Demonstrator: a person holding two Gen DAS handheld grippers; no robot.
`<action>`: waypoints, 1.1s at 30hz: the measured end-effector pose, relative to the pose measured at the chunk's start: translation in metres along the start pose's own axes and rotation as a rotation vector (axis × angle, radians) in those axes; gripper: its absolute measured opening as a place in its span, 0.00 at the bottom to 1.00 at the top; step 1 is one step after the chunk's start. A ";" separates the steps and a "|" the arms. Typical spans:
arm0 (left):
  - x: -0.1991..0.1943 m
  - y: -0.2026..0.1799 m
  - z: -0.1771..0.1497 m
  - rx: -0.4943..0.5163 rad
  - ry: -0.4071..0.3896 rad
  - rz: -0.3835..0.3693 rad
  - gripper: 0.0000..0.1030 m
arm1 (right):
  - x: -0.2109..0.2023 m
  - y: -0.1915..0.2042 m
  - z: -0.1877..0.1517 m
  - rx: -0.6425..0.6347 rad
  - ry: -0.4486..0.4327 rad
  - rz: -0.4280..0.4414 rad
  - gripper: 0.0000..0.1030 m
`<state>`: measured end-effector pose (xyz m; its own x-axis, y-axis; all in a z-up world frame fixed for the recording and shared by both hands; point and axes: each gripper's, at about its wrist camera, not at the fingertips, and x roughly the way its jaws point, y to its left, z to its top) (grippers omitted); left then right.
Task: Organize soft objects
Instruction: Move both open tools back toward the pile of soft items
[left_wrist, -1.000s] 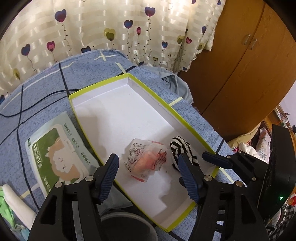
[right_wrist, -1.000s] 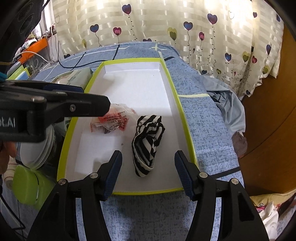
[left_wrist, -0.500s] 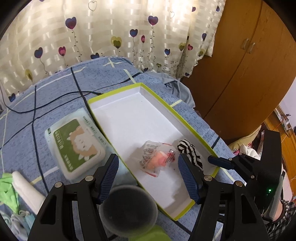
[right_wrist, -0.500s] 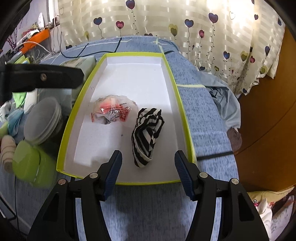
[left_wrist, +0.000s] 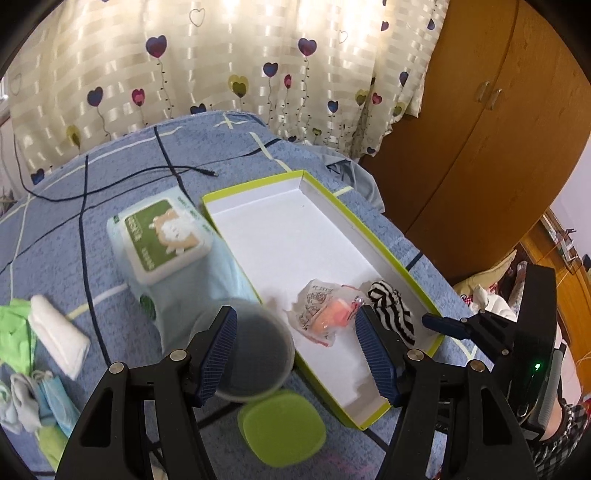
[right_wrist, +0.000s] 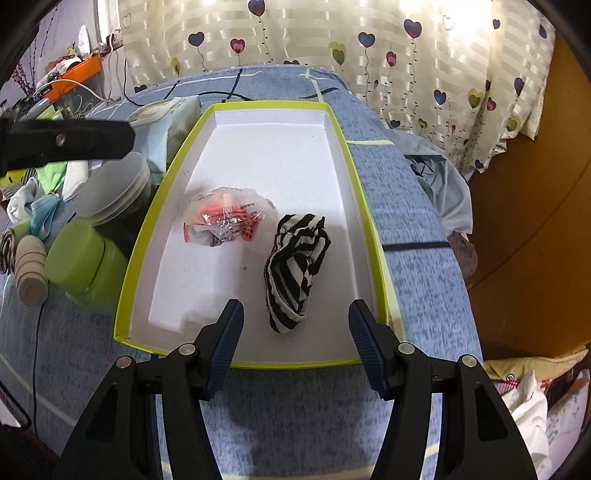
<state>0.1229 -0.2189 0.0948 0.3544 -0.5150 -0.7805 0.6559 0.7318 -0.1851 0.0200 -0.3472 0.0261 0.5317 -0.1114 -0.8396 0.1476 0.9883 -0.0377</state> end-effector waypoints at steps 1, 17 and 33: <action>-0.001 0.000 -0.002 -0.001 0.002 0.000 0.65 | -0.002 0.000 -0.002 0.007 -0.004 0.000 0.58; -0.054 0.020 -0.056 -0.058 -0.137 0.108 0.65 | -0.068 0.030 -0.004 -0.032 -0.273 -0.015 0.58; -0.129 0.095 -0.160 -0.281 -0.233 0.332 0.65 | -0.079 0.117 -0.015 -0.202 -0.355 0.171 0.58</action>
<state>0.0328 -0.0118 0.0821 0.6747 -0.2967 -0.6759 0.2889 0.9488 -0.1281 -0.0174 -0.2211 0.0802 0.7929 0.0613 -0.6063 -0.1143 0.9922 -0.0492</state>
